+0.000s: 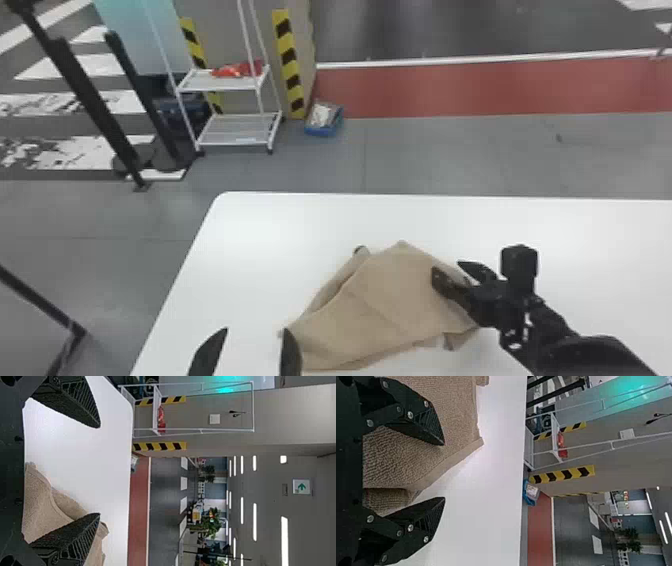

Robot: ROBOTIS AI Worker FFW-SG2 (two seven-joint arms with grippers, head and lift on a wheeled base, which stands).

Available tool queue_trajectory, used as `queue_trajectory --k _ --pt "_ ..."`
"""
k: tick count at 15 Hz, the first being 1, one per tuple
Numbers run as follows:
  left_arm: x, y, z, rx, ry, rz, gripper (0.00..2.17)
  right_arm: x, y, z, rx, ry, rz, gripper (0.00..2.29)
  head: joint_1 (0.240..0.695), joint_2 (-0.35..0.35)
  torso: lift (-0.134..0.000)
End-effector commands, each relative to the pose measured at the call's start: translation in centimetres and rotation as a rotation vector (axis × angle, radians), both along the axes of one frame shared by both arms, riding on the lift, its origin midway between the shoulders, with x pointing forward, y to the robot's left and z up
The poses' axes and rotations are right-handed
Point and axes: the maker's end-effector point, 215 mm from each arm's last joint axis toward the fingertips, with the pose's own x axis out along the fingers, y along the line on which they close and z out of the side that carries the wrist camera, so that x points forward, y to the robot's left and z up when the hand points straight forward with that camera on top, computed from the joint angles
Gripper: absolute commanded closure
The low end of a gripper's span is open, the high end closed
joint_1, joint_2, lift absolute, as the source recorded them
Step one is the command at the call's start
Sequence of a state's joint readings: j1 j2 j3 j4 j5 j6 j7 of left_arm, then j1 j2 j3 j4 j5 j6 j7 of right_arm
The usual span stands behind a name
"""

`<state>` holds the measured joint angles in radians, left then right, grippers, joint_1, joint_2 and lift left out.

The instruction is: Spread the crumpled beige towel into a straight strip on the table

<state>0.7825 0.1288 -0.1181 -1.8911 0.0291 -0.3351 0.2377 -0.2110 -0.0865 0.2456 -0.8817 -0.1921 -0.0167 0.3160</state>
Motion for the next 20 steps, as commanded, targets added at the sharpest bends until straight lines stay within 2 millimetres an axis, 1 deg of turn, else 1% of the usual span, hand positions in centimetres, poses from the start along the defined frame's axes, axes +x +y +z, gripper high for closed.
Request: queue_trajectory --k 1,3,4,6,7,8,10,11,12,13,14,15,16,17,18,19,20 --pt "0.0 0.0 -0.1 0.000 0.001 0.002 0.09 0.0 0.4 -0.3 -0.010 0.002 0.010 0.86 0.695 0.145 0.000" --pt "-0.1 0.1 -0.1 0.001 0.002 0.003 0.09 0.1 0.6 0.0 -0.003 -0.007 0.011 1.27 0.695 0.150 0.000" --pt "-0.1 0.1 -0.1 0.001 0.002 0.003 0.09 0.1 0.6 0.1 0.001 -0.011 0.008 1.33 0.695 0.152 0.000" --pt "0.0 0.1 -0.1 0.002 0.002 0.003 0.09 -0.1 0.5 0.6 0.013 -0.035 0.005 1.33 0.695 0.155 0.000" --pt "-0.1 0.1 -0.2 0.002 0.004 0.003 0.09 -0.1 0.4 0.9 0.017 -0.043 0.001 1.39 0.695 0.155 0.000" --pt "-0.1 0.1 -0.2 0.002 0.004 0.003 0.09 -0.2 0.1 1.5 0.030 -0.055 -0.007 1.39 0.695 0.155 0.000" --pt "0.0 0.2 -0.2 0.002 0.002 0.003 0.09 -0.7 -0.3 3.6 0.066 -0.091 -0.015 1.40 0.695 0.154 0.000" --pt "-0.1 0.2 -0.2 0.002 0.004 0.005 0.09 -1.3 -0.8 5.1 0.090 -0.117 -0.003 1.39 0.695 0.152 0.000" --pt "-0.1 0.2 -0.2 0.002 0.004 0.005 0.09 -1.7 -0.5 6.8 0.113 -0.136 0.017 1.39 0.695 0.151 0.000" --pt "0.0 0.2 -0.2 0.002 0.002 0.003 0.09 -1.6 -1.5 9.2 0.116 -0.174 0.011 1.39 0.695 0.152 0.000" --pt "0.0 0.2 -0.1 0.003 0.002 0.002 0.09 -2.3 -1.7 10.5 0.137 -0.191 0.021 1.39 0.695 0.149 0.000" --pt "0.1 0.2 -0.1 0.004 0.002 0.001 0.09 -2.6 -2.5 12.3 0.157 -0.219 0.020 1.39 0.695 0.145 0.000" --pt "0.1 0.2 -0.1 0.003 0.002 0.002 0.09 -2.7 -3.3 13.7 0.179 -0.237 0.009 1.39 0.695 0.141 0.000" --pt "0.2 0.2 -0.2 0.004 0.002 0.002 0.09 -2.9 -4.4 14.7 0.195 -0.251 -0.010 1.39 0.695 0.136 0.000" --pt "0.2 0.2 -0.2 0.004 0.002 0.002 0.09 -3.0 -5.7 15.2 0.197 -0.254 -0.029 1.39 0.695 0.119 0.000" --pt "0.1 0.2 -0.2 0.004 0.004 0.002 0.09 -2.9 -6.5 16.0 0.184 -0.272 -0.036 1.39 0.695 0.109 0.000" --pt "0.1 0.2 -0.3 0.004 0.005 0.002 0.09 -3.3 -6.9 15.5 0.176 -0.252 -0.012 1.39 0.695 0.098 0.000"
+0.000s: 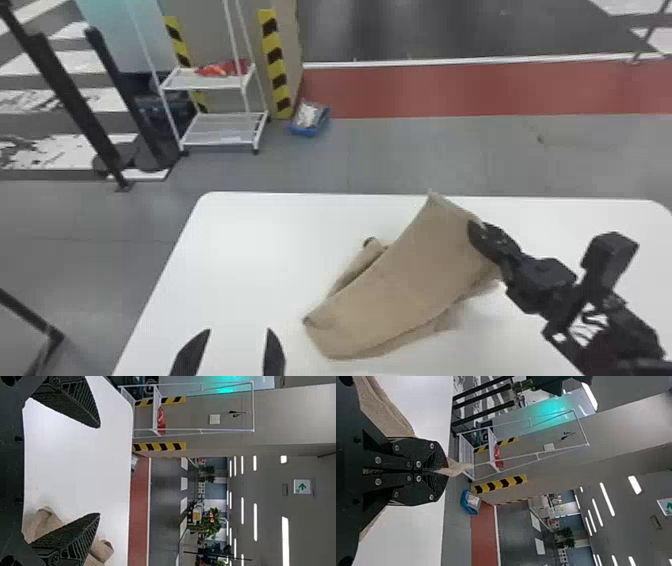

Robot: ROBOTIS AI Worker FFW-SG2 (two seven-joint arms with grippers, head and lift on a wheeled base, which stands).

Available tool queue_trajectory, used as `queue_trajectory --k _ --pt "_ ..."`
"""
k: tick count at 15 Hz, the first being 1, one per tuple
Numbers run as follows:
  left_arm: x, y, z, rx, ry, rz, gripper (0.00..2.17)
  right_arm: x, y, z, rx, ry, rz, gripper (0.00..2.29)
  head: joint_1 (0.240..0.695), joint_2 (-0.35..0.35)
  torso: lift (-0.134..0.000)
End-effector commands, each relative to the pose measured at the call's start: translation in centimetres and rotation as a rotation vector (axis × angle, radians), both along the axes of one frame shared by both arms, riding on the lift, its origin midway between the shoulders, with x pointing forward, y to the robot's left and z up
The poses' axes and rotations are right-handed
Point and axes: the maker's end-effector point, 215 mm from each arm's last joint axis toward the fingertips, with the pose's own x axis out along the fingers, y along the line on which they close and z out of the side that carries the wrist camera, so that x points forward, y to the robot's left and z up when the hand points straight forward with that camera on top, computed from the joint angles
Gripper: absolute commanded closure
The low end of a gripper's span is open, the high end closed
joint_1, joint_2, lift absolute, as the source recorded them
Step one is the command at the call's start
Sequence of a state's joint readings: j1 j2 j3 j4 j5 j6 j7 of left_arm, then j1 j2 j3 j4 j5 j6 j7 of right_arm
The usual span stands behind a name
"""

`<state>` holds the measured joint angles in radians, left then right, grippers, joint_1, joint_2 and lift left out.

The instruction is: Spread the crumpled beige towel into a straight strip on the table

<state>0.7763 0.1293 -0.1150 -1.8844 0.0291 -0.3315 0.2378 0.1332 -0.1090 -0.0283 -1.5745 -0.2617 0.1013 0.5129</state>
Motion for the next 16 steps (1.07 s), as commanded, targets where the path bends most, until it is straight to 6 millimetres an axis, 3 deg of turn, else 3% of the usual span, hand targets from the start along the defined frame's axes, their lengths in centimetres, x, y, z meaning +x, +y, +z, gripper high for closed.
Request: queue_trajectory --k 1,5,7,9,11,13,15,16 --pt "-0.1 0.0 -0.2 0.000 0.003 0.000 0.09 -0.7 -1.5 -0.3 -0.033 0.011 0.037 1.39 0.695 0.078 0.000" --pt "0.1 0.0 -0.4 0.000 0.007 -0.002 0.09 -3.6 -1.9 -3.0 -0.089 0.041 0.149 1.39 0.695 0.066 0.000" --pt "0.3 -0.2 -0.4 0.000 0.007 -0.008 0.09 -4.1 -1.4 -2.2 -0.070 0.005 0.176 1.39 0.695 0.065 0.000" --pt "0.2 -0.2 -0.6 0.000 0.011 -0.008 0.09 -3.9 -0.5 -0.1 0.017 -0.030 0.188 1.39 0.695 0.063 0.000" --pt "0.2 -0.1 -0.8 -0.001 0.015 -0.006 0.09 -4.9 3.8 2.4 0.098 -0.073 0.284 1.39 0.695 0.068 0.000" --pt "0.1 0.1 -0.6 -0.004 0.009 -0.003 0.09 -6.8 10.0 4.9 0.207 -0.106 0.435 1.39 0.695 0.101 0.000" --pt "-0.1 0.3 -0.4 -0.006 0.001 0.002 0.09 -8.5 16.1 6.6 0.259 -0.125 0.569 1.39 0.695 0.193 0.000" --pt "-0.1 0.3 -0.3 -0.006 0.000 0.002 0.09 -9.0 19.3 5.8 0.236 -0.104 0.625 1.39 0.695 0.260 0.000"
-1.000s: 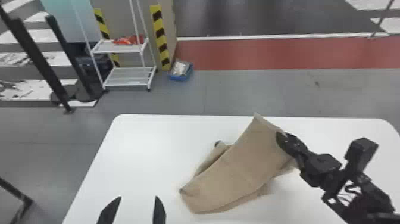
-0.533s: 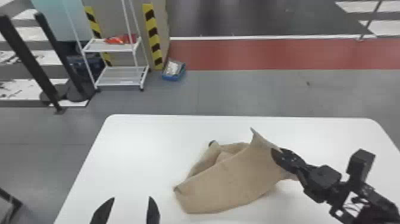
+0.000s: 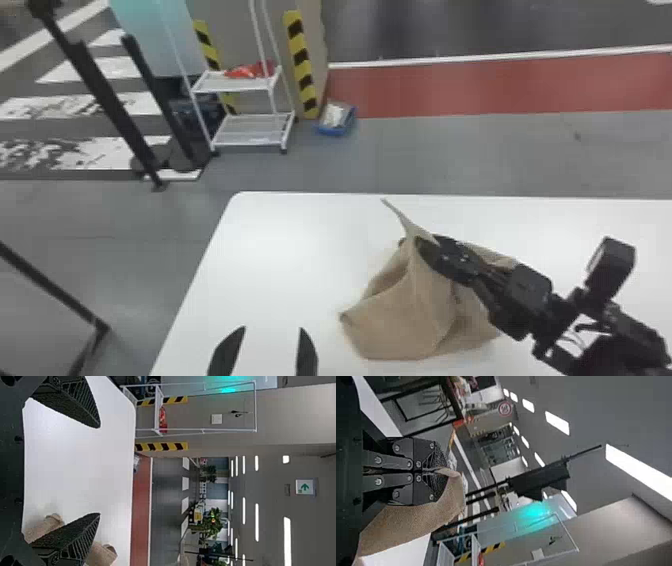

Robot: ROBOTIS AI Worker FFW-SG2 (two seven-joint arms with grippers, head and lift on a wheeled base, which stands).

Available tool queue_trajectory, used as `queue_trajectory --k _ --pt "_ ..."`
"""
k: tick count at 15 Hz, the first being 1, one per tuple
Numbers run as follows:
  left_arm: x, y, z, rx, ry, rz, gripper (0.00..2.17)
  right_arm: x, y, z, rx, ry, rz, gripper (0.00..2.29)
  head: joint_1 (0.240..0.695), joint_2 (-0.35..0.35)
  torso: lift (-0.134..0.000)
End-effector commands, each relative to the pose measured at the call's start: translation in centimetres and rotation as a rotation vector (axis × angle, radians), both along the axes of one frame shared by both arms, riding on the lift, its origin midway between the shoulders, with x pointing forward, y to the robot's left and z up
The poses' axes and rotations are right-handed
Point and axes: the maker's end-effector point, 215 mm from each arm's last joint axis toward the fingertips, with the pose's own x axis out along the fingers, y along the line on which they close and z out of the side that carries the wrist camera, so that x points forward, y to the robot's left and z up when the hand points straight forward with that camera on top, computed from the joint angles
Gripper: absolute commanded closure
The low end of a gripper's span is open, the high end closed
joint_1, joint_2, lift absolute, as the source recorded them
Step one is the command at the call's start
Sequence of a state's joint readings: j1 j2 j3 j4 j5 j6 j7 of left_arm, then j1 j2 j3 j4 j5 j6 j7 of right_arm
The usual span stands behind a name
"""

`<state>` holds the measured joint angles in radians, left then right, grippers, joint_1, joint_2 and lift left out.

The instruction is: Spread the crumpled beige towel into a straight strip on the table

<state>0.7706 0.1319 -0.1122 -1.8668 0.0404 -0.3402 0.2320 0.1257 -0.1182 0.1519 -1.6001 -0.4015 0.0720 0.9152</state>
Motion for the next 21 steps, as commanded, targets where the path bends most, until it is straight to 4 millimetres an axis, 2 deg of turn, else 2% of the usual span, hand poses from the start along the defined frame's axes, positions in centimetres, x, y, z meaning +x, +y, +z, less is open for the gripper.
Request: queue_trajectory --k 1,2,3,4,5,7,9,11,13,15,17,18,20,21 --pt "-0.1 0.1 0.2 -0.001 -0.006 0.002 0.09 -1.3 6.6 -1.7 -0.065 0.007 0.118 1.38 0.695 0.299 0.000" --pt "-0.1 0.2 0.2 0.000 -0.006 0.003 0.09 -1.6 8.9 -3.8 -0.125 0.017 0.150 1.31 0.695 0.338 0.000" --pt "-0.1 0.4 0.1 0.003 -0.005 0.006 0.09 -2.4 10.6 -6.0 -0.162 0.045 0.186 0.67 0.695 0.350 0.000" --pt "-0.2 0.4 0.0 0.002 -0.004 0.007 0.09 -3.4 11.6 -7.1 -0.194 0.050 0.217 0.15 0.695 0.350 0.000" --pt "-0.1 0.5 0.1 0.003 -0.004 0.008 0.09 -4.8 12.7 -7.9 -0.225 0.042 0.258 0.00 0.695 0.350 0.000" --pt "-0.1 0.5 0.1 0.005 -0.006 0.007 0.09 -4.9 12.1 -7.6 -0.211 0.042 0.249 0.01 0.695 0.350 0.000" --pt "-0.1 0.5 0.0 0.005 -0.003 0.005 0.09 -3.7 9.7 -6.5 -0.200 0.025 0.191 0.05 0.695 0.350 0.000" --pt "0.0 0.5 0.2 0.004 -0.007 0.005 0.09 -2.2 6.2 -6.1 -0.206 0.024 0.118 0.05 0.695 0.350 0.000" --pt "0.0 0.5 0.0 0.005 -0.004 0.004 0.09 -0.4 1.8 -7.1 -0.252 0.028 0.039 0.10 0.695 0.350 0.000" --pt "0.2 0.2 -0.1 -0.001 -0.002 -0.006 0.09 0.6 -3.1 -9.3 -0.316 0.051 -0.034 0.18 0.695 0.350 0.000" --pt "0.3 -0.7 -0.5 0.012 0.013 -0.047 0.14 0.1 -6.2 -10.8 -0.337 0.059 -0.065 0.19 0.695 0.286 0.000" --pt "0.2 -2.1 -0.5 0.020 0.011 -0.116 0.15 -0.4 -7.5 -11.6 -0.349 0.049 -0.078 0.19 0.695 0.263 0.000" --pt "0.1 -3.6 -0.5 0.019 0.013 -0.189 0.15 -0.4 -10.9 -12.9 -0.355 0.045 -0.140 0.19 0.695 0.208 0.000" --pt "0.0 -4.7 -0.5 0.014 0.012 -0.232 0.17 -0.3 -12.8 -13.6 -0.360 0.047 -0.177 0.19 0.695 0.146 0.000"
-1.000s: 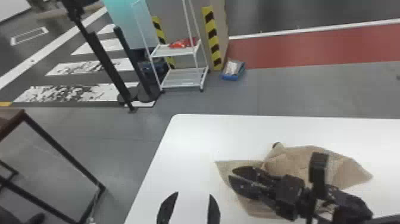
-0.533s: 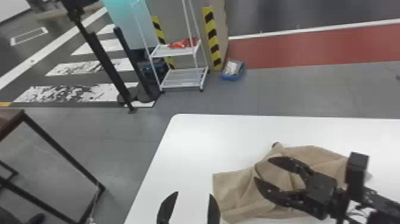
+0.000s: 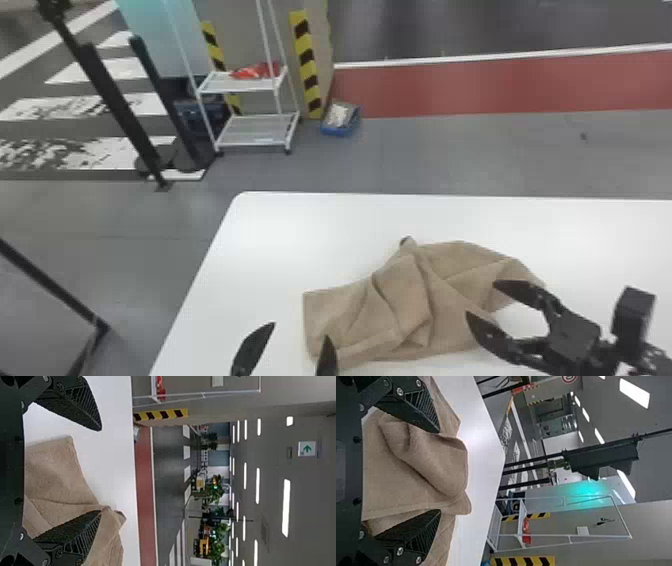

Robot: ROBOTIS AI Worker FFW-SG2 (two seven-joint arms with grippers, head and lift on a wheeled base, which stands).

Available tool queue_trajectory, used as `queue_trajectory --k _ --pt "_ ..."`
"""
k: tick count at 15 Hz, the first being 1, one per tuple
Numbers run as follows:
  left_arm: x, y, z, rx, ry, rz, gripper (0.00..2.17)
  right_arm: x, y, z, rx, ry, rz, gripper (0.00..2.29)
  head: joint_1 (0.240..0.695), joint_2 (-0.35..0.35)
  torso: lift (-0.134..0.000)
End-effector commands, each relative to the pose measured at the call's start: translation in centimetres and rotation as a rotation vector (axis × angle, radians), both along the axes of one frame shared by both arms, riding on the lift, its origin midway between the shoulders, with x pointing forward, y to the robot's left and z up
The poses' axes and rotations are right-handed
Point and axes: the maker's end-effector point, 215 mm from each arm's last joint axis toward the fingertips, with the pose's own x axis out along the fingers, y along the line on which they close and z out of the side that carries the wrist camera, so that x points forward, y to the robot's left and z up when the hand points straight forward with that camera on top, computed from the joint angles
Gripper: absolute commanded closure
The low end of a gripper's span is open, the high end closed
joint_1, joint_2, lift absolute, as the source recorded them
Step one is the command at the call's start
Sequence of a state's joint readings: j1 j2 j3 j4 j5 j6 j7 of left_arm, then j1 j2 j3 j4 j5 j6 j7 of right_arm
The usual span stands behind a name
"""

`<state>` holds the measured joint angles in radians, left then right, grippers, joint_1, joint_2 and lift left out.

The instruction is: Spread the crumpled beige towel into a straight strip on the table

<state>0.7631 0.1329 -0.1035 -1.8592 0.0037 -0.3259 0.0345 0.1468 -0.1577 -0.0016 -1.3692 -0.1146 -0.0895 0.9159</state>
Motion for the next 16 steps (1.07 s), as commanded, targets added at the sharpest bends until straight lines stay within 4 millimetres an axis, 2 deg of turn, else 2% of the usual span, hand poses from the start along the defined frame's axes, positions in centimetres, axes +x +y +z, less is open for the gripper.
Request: queue_trajectory --k 1,2,5,6,7,9,11,12,14,16 --pt "-0.1 -1.4 0.0 0.005 0.000 -0.064 0.20 0.2 -4.1 -1.3 -0.013 -0.009 -0.079 0.19 0.695 0.112 0.000" --pt "-0.1 -2.3 -0.3 0.014 0.009 -0.102 0.21 0.3 -5.9 -1.8 -0.019 -0.009 -0.115 0.19 0.695 0.076 0.000" --pt "0.3 -4.4 -2.9 0.014 0.099 -0.194 0.21 0.6 -11.0 -2.4 -0.031 -0.011 -0.216 0.19 0.695 -0.022 0.000" --pt "0.8 -5.0 -3.6 0.019 0.113 -0.224 0.21 0.6 -12.4 -2.4 -0.031 -0.013 -0.246 0.19 0.695 -0.084 0.000" --pt "1.1 -6.0 -4.8 0.027 0.152 -0.257 0.21 0.6 -13.7 -2.5 -0.029 -0.010 -0.274 0.19 0.695 -0.114 0.000" --pt "1.7 -6.7 -7.5 0.037 0.240 -0.315 0.21 0.3 -16.5 -2.4 -0.021 -0.008 -0.336 0.19 0.695 -0.170 0.000" --pt "2.1 -6.9 -9.2 0.059 0.306 -0.346 0.21 -0.1 -19.3 -2.6 -0.023 -0.003 -0.393 0.19 0.695 -0.234 0.000" --pt "2.5 -6.8 -9.6 0.063 0.325 -0.349 0.21 -0.4 -20.3 -2.9 -0.022 0.004 -0.414 0.19 0.695 -0.254 0.000" --pt "3.2 -7.1 -8.9 0.064 0.312 -0.353 0.21 -0.7 -21.7 -3.0 -0.013 0.010 -0.444 0.19 0.695 -0.281 0.000" --pt "4.2 -7.9 -8.4 0.071 0.301 -0.367 0.21 -0.9 -22.4 -3.2 -0.013 0.014 -0.458 0.19 0.695 -0.299 0.000"
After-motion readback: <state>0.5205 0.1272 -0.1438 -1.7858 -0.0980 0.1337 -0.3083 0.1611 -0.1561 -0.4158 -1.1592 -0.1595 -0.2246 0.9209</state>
